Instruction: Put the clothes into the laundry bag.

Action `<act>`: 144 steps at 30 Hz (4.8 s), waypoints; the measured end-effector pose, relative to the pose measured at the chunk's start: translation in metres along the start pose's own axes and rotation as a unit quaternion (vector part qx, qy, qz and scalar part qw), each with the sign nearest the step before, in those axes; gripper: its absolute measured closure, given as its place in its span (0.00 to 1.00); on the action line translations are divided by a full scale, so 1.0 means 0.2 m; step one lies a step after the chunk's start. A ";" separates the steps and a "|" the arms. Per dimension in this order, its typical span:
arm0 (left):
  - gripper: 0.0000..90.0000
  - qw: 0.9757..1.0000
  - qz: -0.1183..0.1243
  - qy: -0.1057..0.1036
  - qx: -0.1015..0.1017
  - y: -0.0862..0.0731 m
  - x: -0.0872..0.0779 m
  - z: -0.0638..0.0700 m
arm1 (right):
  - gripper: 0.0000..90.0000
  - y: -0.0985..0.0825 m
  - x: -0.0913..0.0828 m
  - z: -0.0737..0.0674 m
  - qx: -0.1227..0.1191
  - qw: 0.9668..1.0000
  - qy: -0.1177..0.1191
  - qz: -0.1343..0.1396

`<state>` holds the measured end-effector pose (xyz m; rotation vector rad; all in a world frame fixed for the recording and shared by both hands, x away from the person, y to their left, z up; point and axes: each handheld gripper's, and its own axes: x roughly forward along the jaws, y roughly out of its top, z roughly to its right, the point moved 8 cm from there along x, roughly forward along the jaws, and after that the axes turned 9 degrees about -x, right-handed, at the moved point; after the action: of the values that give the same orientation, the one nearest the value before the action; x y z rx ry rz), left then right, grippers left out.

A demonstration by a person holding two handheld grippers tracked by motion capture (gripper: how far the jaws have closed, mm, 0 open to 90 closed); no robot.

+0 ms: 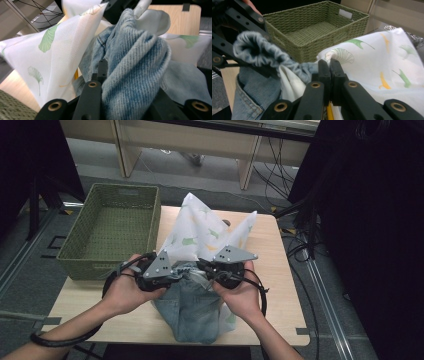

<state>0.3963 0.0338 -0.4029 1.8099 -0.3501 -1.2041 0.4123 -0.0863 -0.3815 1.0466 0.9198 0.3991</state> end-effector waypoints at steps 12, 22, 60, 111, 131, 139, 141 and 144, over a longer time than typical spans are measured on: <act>0.84 0.997 -0.070 -0.019 -0.037 -0.20 0.53 -0.05 | 1.00 -0.11 0.05 0.06 0.026 0.999 -0.001 -0.027; 0.57 0.997 -0.054 -0.034 -0.054 -0.25 0.66 -0.06 | 1.00 -0.37 0.14 0.12 0.063 0.993 0.003 -0.104; 0.98 0.988 0.048 -0.042 -0.137 -0.08 0.12 -0.15 | 1.00 -0.12 0.09 0.04 0.033 0.999 0.013 -0.031; 0.33 0.975 -0.086 -0.204 0.023 -0.45 0.24 0.33 | 1.00 -0.39 0.17 0.14 0.069 0.992 0.010 -0.107; 0.65 0.959 -0.169 -0.205 0.094 -0.59 0.45 0.44 | 1.00 -0.40 0.17 0.13 0.072 0.991 0.017 -0.113; 0.85 0.966 -0.167 -0.191 0.056 -0.55 0.45 0.41 | 1.00 -0.40 0.17 0.12 0.082 0.990 0.015 -0.115; 0.87 0.969 -0.156 -0.186 0.043 -0.51 0.41 0.39 | 1.00 -0.40 0.16 0.12 0.078 0.990 0.015 -0.113; 0.89 0.976 -0.133 -0.172 0.029 -0.44 0.37 0.36 | 1.00 -0.37 0.15 0.12 0.062 0.992 0.016 -0.106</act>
<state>0.3515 -0.0038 -0.5253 1.7329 -0.3480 -1.7197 0.4397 -0.1142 -0.4557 1.0450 1.0836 0.1851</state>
